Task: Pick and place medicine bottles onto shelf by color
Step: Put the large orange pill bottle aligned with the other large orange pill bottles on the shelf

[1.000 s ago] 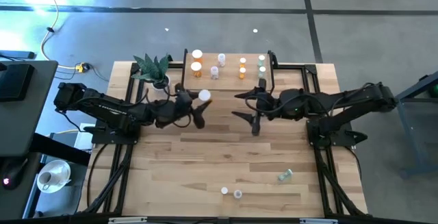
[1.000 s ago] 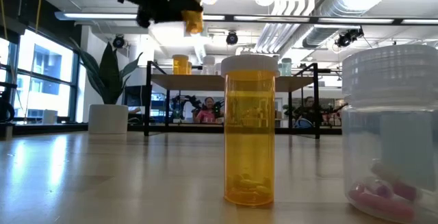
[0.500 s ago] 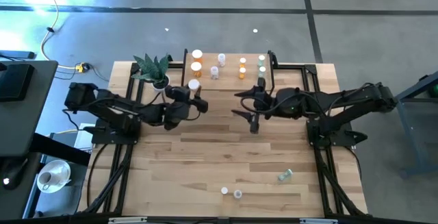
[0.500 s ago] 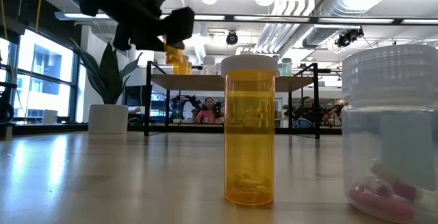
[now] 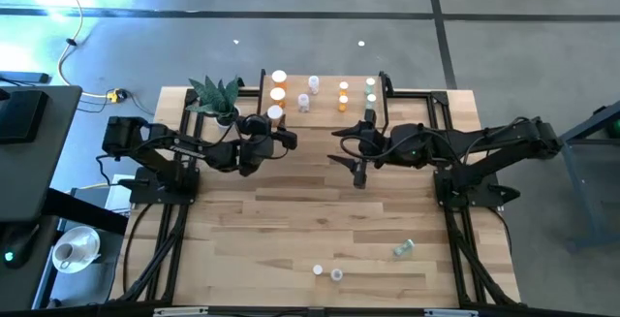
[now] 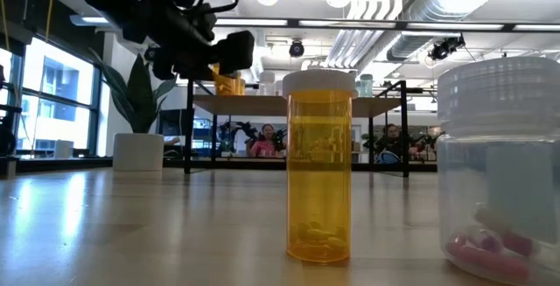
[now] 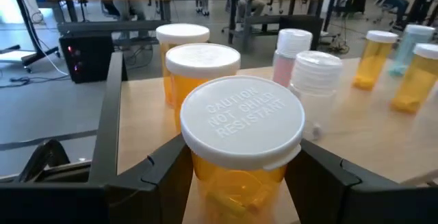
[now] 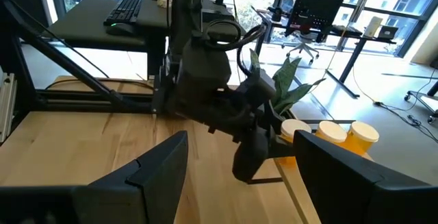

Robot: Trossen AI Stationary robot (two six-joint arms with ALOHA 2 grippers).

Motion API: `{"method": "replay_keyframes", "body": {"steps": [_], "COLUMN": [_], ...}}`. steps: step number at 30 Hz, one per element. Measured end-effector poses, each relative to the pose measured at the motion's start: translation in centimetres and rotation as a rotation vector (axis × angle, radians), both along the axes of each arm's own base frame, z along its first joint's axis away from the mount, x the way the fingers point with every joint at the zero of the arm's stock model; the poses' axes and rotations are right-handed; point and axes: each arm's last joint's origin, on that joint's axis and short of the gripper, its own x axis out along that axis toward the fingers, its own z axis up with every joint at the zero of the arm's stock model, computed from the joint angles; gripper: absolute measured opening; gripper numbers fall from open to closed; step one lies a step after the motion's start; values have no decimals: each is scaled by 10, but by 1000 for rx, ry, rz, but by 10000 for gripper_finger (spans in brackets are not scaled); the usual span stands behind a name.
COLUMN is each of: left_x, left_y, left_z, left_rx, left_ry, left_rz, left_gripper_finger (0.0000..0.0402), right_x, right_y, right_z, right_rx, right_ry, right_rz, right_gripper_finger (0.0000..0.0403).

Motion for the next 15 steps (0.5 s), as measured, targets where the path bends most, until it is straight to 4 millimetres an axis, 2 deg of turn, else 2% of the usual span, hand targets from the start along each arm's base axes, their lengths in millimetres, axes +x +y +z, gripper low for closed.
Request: {"method": "replay_keyframes", "body": {"steps": [9,15], "left_x": [-3,-3], "left_y": [17,19], "left_z": [0,0], "left_rx": [-38,-39], "left_ry": [-16,-11], "left_rz": [-38,-32], "left_gripper_finger": [195,195], "right_x": [0,0], "right_y": [0,0], "right_z": [0,0], "right_rx": [0,0], "right_ry": [0,0], "right_rz": [0,0], "right_gripper_finger": [256,256]}}
